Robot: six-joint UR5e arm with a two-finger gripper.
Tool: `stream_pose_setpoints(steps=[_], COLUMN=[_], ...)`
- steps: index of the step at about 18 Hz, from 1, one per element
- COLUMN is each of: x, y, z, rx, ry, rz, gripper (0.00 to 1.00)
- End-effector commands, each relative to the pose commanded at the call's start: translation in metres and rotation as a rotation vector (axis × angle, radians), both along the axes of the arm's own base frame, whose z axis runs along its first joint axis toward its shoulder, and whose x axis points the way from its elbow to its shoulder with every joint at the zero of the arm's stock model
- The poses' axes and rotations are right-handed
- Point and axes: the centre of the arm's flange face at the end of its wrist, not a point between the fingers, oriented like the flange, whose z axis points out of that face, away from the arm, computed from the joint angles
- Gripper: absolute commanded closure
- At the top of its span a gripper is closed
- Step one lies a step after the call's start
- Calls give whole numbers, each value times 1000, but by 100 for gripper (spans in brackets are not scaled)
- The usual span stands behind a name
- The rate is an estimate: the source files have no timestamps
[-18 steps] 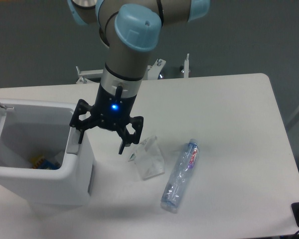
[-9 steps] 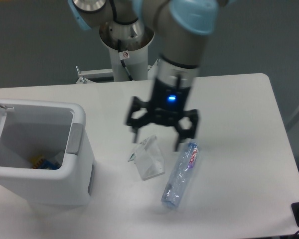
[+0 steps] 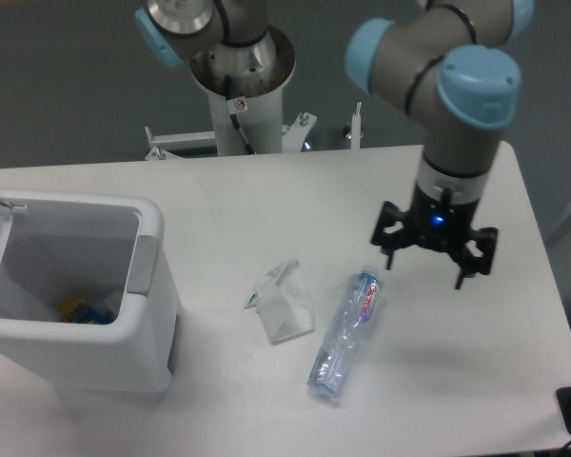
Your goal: Open the trash can
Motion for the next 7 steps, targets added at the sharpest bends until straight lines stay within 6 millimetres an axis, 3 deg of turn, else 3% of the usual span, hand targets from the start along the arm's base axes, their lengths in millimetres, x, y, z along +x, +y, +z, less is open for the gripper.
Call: stream_pose_setpoints(steps=[2, 7], x=[-10, -10], y=[-5, -7], z=[-15, -19], rx=[-74, -112], ry=[23, 36], rz=[-77, -83], gripper=[0, 0])
